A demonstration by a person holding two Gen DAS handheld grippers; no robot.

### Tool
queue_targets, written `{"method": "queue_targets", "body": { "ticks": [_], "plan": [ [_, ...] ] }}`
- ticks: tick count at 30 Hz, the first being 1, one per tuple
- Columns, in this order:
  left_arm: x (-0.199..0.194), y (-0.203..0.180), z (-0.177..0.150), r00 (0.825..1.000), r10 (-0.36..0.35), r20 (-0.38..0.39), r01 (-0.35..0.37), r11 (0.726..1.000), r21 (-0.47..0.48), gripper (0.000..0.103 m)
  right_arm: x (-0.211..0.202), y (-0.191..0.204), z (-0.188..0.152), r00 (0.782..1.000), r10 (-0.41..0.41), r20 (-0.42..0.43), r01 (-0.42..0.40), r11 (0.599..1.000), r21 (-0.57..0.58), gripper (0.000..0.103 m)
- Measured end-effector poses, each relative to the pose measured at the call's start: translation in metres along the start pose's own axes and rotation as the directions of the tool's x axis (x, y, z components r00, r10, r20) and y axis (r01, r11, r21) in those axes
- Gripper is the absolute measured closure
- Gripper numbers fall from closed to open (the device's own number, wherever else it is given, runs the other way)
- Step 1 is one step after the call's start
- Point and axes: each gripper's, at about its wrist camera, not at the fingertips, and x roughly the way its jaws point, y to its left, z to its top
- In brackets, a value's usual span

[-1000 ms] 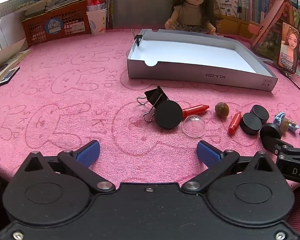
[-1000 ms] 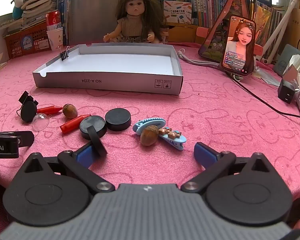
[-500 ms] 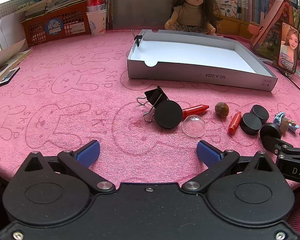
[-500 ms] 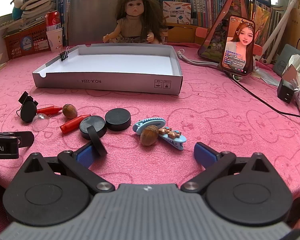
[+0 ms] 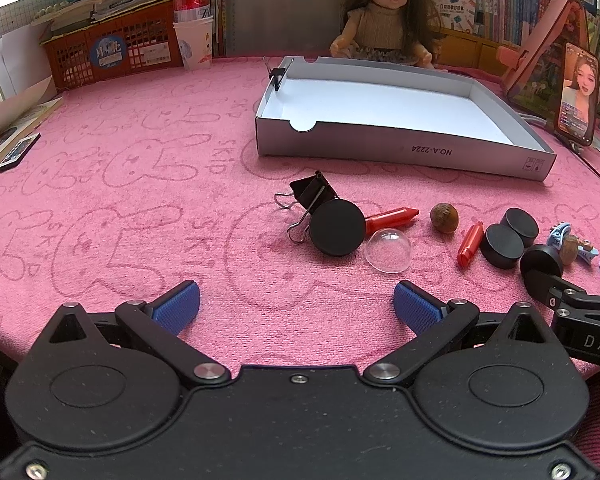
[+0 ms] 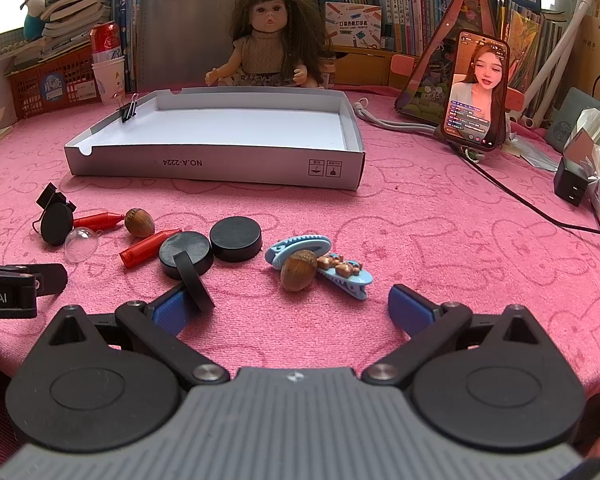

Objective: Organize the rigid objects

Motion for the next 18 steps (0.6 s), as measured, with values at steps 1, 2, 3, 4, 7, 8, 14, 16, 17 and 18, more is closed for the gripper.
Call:
{"method": "queue_targets", "body": {
  "ticks": [1, 2, 3, 4, 7, 8, 14, 16, 17, 18],
  "plan": [
    [0.0001, 0.0002, 0.0, 1.0, -0.001, -0.002, 0.001, 1.0, 0.0, 0.0, 0.0, 0.0, 0.0, 1.0, 0.0, 0.0, 0.0, 1.0, 0.0, 0.0],
    [0.0003, 0.0002, 0.0002, 1.0, -0.001, -0.003, 0.001, 1.0, 0.001, 0.0, 0.0, 0.0002, 0.0001, 1.0, 0.0, 0.0, 0.0, 1.0, -0.001, 0.0],
    [0.0004, 0.0002, 0.0001, 1.0, -0.001, -0.003, 0.001, 1.0, 0.001, 0.0, 0.0, 0.0002, 0.0001, 1.0, 0.0, 0.0, 0.0, 1.0, -0.001, 0.0],
    [0.0004, 0.0, 0.0001, 1.0, 0.0, -0.002, 0.0, 1.0, 0.001, 0.0, 0.0, 0.0001, 0.0001, 1.0, 0.0, 0.0, 0.0, 1.0, 0.0, 0.0],
    [0.0005, 0.0002, 0.0, 1.0, -0.001, -0.003, 0.001, 1.0, 0.001, 0.0, 0.0002, 0.0001, -0.0007, 1.0, 0.0, -0.001, 0.0, 1.0, 0.001, 0.0],
    [0.0004, 0.0002, 0.0002, 1.0, 0.0, -0.002, 0.0, 1.0, 0.001, 0.0, 0.0005, 0.0003, -0.0006, 1.0, 0.001, -0.004, -0.001, 1.0, 0.002, 0.0],
    [0.0007, 0.0, -0.0003, 1.0, 0.0, 0.009, 0.0, 1.0, 0.001, 0.0, 0.0009, -0.001, 0.0013, 1.0, 0.008, -0.013, -0.008, 1.0, -0.002, 0.0],
    [0.0009, 0.0003, -0.001, 1.0, -0.001, 0.012, 0.001, 1.0, 0.001, 0.0, 0.0001, -0.0004, 0.0004, 1.0, 0.006, -0.011, -0.006, 1.0, -0.001, 0.0],
    [0.0011, 0.0003, -0.0008, 1.0, -0.001, 0.013, 0.001, 1.0, 0.001, 0.0, 0.0, -0.0006, 0.0005, 1.0, 0.006, -0.009, -0.006, 1.0, 0.002, 0.0],
    [0.001, 0.0005, -0.0023, 1.0, -0.002, 0.016, 0.001, 1.0, 0.001, 0.0, 0.0001, -0.0019, 0.0006, 1.0, 0.012, -0.002, -0.012, 1.0, 0.007, 0.0]
  ]
}}
